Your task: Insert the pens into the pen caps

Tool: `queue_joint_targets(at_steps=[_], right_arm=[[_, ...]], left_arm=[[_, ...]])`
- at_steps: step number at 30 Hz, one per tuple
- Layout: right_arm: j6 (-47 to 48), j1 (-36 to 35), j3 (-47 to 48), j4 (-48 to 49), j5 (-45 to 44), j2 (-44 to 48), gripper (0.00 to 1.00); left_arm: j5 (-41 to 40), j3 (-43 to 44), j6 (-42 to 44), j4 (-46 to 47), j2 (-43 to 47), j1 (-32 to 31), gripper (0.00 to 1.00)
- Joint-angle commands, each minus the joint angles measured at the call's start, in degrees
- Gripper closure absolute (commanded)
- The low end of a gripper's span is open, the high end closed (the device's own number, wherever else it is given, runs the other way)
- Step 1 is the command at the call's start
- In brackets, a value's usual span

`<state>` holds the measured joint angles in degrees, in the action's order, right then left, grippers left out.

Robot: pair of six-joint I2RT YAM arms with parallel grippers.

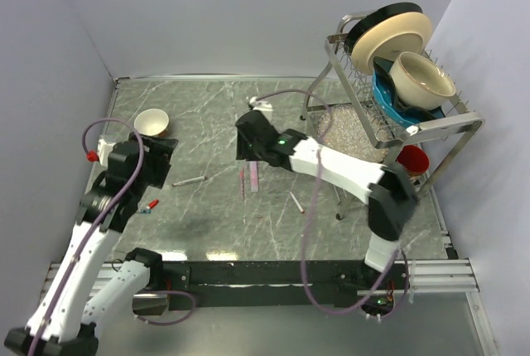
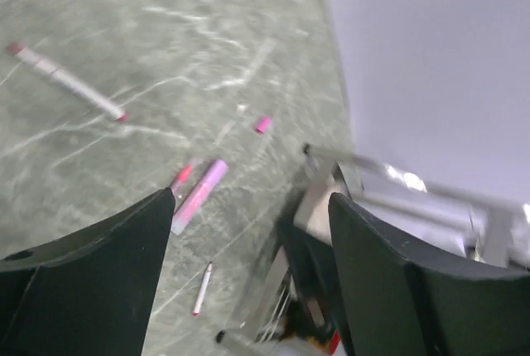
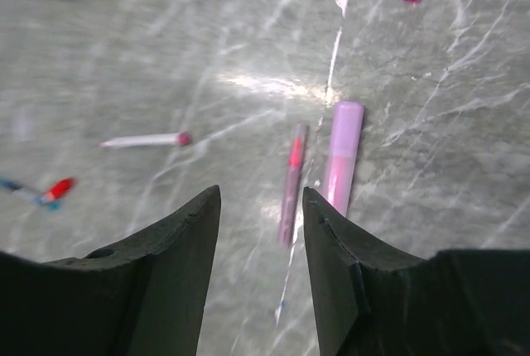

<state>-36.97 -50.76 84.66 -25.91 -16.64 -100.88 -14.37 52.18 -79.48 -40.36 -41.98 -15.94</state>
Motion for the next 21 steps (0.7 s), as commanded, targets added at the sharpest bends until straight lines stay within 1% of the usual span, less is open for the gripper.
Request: queue_joint_targets(at_steps=[1,3,6,8,11,12,17,18,21], right_arm=[[1.02,-0.56,-6.34,5.08,2.04,10.67,0.48],[1.55,-1.00,-9.50,6.13,2.84,13.68,0.49],[2.17,-2.41,-12.32,6.23,2.76,18.52,0.49],[2.25,-3.20,-13.38,6.14,2.32,21.41,0.49],[2.25,-4.51,-15.31,6.66,2.32,23.79,0.49],[2.25,-4.96,-16.01,7.01,1.88,24.93,0.49],[3.39,-6.98,-15.50,5.88,-0.67,25.21,0.49],[3.57,-7.07,-15.06,5.35,-1.37,24.95,0.50],[4.10,-7.25,-14.79,5.61,-1.64,24.94,0.50]], left_arm=[[-4.35,3.27,-17.52,-10.87,-9.51,0.56,0.24],[-3.65,3.54,-19.82,-11.84,-14.16,1.00,0.27],[-1.37,2.84,-21.32,-9.57,-19.17,2.49,0.29],[0.92,1.78,-23.34,-8.42,-21.73,3.89,0.34],[3.46,1.34,-24.75,-7.45,-27.35,5.31,0.36],[4.08,1.86,-24.76,-7.37,-30.50,5.66,0.37],[7.16,6.25,-22.56,-9.99,-40.45,6.28,0.43],[7.69,7.66,-21.60,-10.09,-43.42,6.36,0.44],[8.39,9.16,-20.37,-8.78,-48.09,6.36,0.44]])
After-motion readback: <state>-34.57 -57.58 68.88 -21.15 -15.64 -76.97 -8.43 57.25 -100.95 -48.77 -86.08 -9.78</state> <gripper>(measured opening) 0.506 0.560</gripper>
